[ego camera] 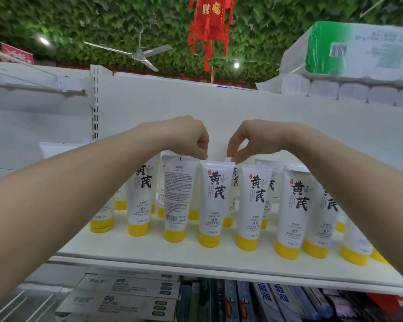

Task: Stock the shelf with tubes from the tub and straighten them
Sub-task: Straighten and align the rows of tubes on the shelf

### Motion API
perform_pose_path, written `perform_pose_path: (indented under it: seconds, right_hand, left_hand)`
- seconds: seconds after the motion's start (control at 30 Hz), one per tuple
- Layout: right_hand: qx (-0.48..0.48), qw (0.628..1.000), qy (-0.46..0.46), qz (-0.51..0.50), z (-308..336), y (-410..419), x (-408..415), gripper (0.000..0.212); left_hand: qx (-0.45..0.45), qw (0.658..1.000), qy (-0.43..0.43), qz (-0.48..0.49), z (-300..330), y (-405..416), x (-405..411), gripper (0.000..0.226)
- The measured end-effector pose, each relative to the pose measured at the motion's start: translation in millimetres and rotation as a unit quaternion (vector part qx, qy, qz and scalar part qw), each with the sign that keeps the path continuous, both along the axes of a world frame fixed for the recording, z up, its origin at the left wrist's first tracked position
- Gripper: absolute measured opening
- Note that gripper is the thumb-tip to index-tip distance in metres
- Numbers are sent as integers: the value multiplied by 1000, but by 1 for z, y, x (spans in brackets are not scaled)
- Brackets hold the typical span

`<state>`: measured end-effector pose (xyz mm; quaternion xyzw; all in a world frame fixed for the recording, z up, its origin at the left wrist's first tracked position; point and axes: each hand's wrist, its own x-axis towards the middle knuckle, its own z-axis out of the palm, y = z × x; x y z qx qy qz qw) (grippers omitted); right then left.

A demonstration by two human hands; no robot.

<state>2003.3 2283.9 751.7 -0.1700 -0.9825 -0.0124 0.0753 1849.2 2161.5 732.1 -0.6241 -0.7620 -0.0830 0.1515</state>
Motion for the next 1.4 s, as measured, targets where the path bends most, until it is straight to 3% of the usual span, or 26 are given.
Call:
perform_pose_path:
  seconds: [0.6, 0.8, 1.03, 1.23, 1.4]
  right_hand:
    - [32, 999, 12, -10, -6, 6, 4, 7]
    - [53, 992, 105, 44, -6, -3, 7, 11]
    - [76, 956, 240, 149, -16, -41, 3, 20]
    - [93, 959, 215, 158, -26, -83, -7, 20]
    - [125, 983, 102, 88, -32, -111, -20, 13]
  left_hand:
    - [38, 999, -24, -24, -2, -5, 0, 16]
    - [163, 986, -17, -20, -3, -34, 6, 18]
    - [300, 953, 5, 38, -20, -84, 11, 19]
    - [245, 965, 55, 69, -29, -122, -3, 19]
    - [139, 987, 58, 47, -37, -137, -15, 14]
